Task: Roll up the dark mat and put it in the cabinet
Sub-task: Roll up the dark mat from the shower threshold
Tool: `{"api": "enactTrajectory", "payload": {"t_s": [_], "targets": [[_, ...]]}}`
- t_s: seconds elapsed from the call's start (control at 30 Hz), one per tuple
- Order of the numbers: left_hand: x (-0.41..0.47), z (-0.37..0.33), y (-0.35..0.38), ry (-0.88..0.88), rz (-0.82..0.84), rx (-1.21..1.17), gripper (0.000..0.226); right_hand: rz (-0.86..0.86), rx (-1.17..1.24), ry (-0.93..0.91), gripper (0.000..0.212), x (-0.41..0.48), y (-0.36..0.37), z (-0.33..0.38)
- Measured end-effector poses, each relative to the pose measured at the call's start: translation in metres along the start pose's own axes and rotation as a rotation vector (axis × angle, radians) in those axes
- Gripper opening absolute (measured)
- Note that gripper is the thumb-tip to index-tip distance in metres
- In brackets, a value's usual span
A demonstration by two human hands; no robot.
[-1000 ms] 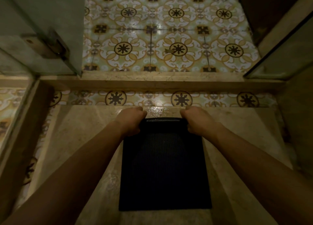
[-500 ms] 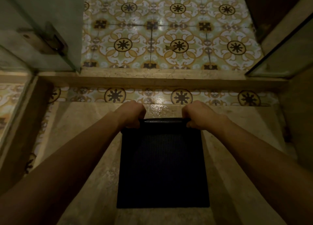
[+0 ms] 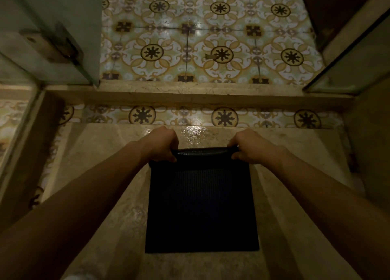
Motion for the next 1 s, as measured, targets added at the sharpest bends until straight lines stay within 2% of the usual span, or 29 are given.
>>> {"api": "enactTrajectory", "payload": {"t_s": [0.3,0.47,0.6,0.8,1.0], "targets": [[-0.006,0.009,0.004,-0.043,0.058,-0.085,0.030,0.041,-0.018,0.002,0.024,-0.004,0.001,0.002],[-0.009,0.000,0.015,-0.064,0.028,-0.115,0.047,0.005,-0.034,0.013,0.043,-0.008,0.007,0.003],[-0.012,0.002,0.014,-0.053,0.076,-0.118,0.042,0.015,-0.047,0.012,0.031,-0.013,0.010,0.004],[-0.017,-0.003,0.019,-0.074,0.040,-0.089,0.046,0.066,-0.066,0.025,0.037,-0.015,0.015,0.005],[-0.022,-0.009,0.025,-0.022,0.037,0.029,0.033,0.103,-0.112,0.002,0.036,-0.021,0.021,0.008]]}}
Point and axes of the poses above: each hand's wrist, its own x-axis towards the middle knuckle, its own y-axis out of the palm, z = x × y, the point moved 5 cm from there along x, towards the middle knuckle, and after that the axes turned 5 degrees about x, right-handed, at the moved point
